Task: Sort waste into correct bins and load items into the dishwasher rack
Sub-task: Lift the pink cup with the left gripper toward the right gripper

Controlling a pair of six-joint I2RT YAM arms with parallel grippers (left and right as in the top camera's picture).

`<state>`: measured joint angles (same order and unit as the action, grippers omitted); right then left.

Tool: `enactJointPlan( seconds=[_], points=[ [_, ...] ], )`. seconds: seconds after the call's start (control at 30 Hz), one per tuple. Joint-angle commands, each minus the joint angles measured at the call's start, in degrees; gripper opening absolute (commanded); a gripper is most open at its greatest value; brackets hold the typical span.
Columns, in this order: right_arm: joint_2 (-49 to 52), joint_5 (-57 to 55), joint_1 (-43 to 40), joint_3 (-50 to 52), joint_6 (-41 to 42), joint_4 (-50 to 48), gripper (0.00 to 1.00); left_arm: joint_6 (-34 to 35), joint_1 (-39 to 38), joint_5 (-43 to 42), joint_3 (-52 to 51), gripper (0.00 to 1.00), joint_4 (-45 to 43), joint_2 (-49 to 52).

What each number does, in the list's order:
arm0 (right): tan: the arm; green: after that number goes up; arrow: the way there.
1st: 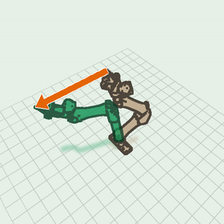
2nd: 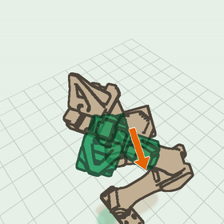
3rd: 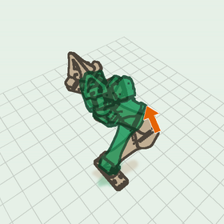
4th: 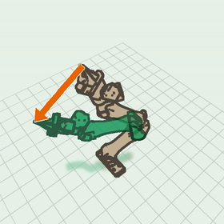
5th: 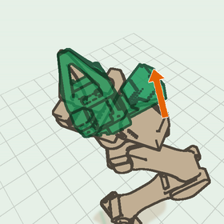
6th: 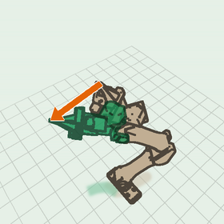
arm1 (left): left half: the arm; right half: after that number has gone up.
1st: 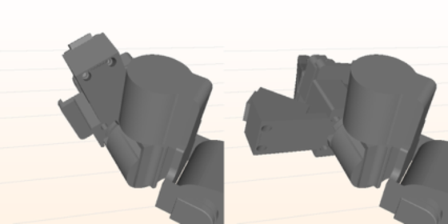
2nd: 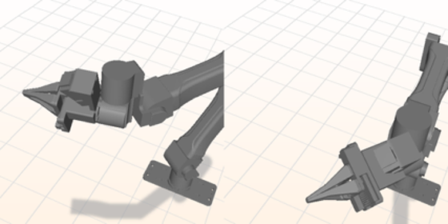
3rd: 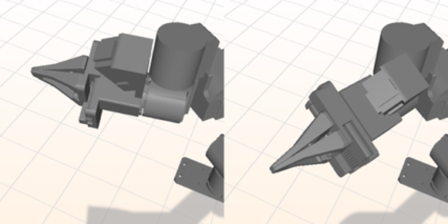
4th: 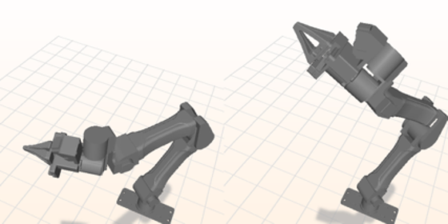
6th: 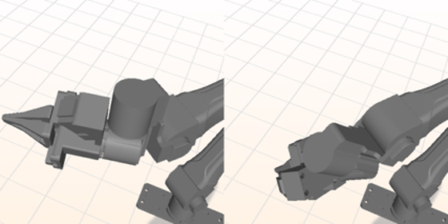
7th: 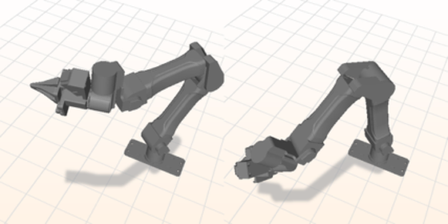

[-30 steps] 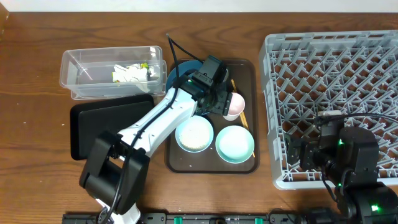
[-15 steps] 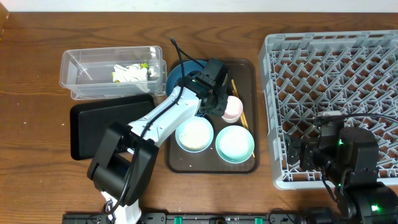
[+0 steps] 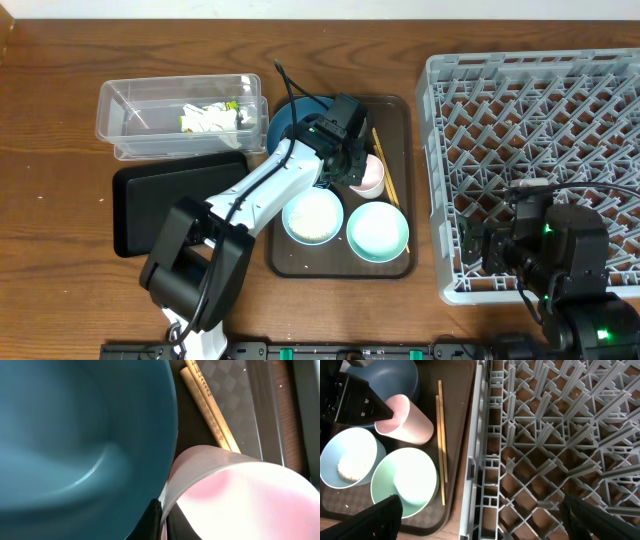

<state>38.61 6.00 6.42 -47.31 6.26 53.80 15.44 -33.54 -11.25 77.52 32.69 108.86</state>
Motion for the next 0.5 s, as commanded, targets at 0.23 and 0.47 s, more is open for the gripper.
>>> enactJointPlan(
  seconds=[0.23, 0.47],
  points=[
    [-0.09, -12.04, -0.13, -0.98, 4.66, -0.09, 0.89, 0.15, 5.38, -8.9, 0.42, 0.06, 1.99, -9.38],
    [1.33, -14.8, -0.13, -1.01, 6.97, -2.67, 0.75, 2.89, 16.59, -31.21, 0.39, 0.06, 2.84, -14.58]
  ],
)
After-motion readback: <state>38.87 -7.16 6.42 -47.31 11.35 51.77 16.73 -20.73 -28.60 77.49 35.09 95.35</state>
